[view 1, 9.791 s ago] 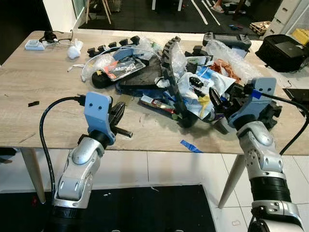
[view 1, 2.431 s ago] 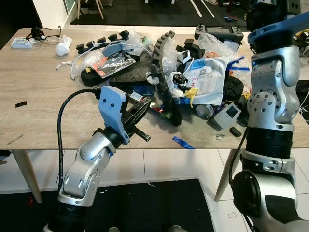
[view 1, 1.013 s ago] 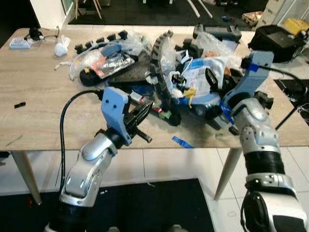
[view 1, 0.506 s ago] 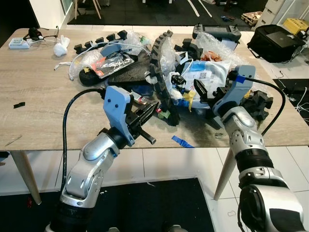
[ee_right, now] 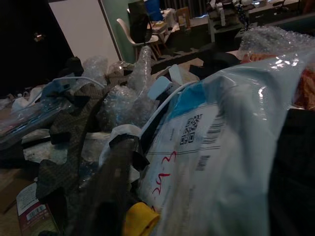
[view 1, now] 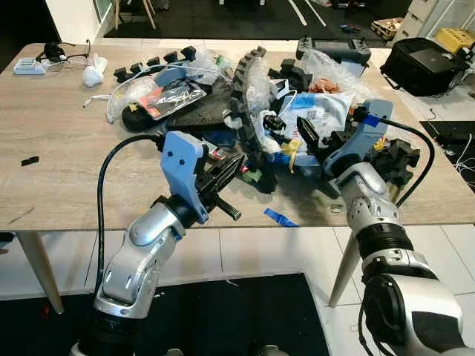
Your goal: Picking trash to rubbish bin
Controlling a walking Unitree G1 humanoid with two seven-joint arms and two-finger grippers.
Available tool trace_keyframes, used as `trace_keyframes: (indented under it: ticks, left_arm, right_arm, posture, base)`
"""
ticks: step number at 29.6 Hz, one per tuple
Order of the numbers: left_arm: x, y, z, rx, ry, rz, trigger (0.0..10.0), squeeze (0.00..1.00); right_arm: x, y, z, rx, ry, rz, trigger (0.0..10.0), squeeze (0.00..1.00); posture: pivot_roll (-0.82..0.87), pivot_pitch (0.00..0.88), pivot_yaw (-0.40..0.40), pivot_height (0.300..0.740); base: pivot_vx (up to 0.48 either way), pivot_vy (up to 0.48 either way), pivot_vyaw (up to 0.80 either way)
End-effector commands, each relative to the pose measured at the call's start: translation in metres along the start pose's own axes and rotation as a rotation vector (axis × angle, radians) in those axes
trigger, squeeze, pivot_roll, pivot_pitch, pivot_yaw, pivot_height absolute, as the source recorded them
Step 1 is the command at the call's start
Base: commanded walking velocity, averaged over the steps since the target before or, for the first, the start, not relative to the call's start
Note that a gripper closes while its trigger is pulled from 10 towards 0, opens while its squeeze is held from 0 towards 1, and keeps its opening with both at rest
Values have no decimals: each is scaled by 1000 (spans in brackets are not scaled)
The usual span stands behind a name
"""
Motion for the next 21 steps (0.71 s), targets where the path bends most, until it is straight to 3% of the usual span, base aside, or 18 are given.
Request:
trace_keyframes:
  ticks: [1,13,21]
  left_arm:
    - [3,2,1,5,4,-16,10000,0]
    - [2,3,2,8,6,-14,10000,0]
    - [0,4,2,14,7,-7,10000,0]
  right_arm:
    - [-1,1,-2,3,8,0,0,0]
    - [6,0,2,18,7,-30,0,0]
    - [3,5,21,105,16,-32,0,0]
  posture:
    - [16,211,-35,740]
    - [12,204,-38,740]
    - [10,201,-37,740]
  base:
    - [0,0,0]
    - [0,0,0]
    - [0,0,0]
Point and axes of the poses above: a point about 5 cm out from each wrist's last joint towards the gripper, its own y axis pointing out of the wrist towards the gripper, its own z axis along the axis of the wrist's last joint, x = y × z, the point moved 3 cm from there along y, pointing out of the wrist towards the gripper, and after that the axes turned 4 degrees about -y, right-handed, at the moved point
